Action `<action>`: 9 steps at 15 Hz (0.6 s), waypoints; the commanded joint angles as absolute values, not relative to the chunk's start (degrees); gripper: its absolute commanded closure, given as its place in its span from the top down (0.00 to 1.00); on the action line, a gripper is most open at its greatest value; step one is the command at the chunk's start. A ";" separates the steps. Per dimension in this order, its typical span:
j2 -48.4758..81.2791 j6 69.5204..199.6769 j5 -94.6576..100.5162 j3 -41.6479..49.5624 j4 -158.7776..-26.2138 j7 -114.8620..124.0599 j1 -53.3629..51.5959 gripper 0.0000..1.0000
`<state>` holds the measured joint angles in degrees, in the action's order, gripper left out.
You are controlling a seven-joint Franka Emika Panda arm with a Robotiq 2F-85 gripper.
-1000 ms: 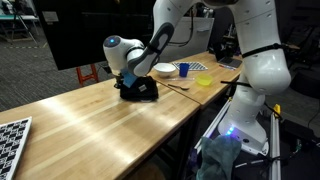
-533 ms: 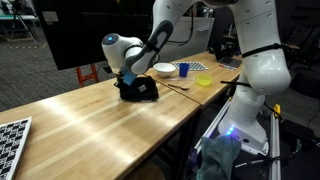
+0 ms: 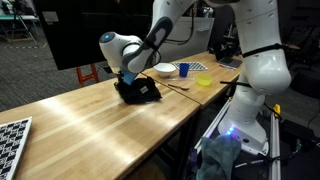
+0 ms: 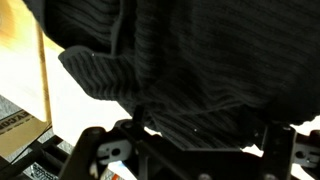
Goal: Use the black towel to wipe the table.
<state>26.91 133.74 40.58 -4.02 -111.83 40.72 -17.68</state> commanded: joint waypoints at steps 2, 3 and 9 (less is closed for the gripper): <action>23.79 128.59 37.74 -4.44 -113.66 39.93 -19.48 1.00; 23.40 127.61 37.42 -4.58 -113.65 39.90 -19.71 1.00; 20.14 122.50 36.39 -5.72 -114.09 39.92 -20.12 1.00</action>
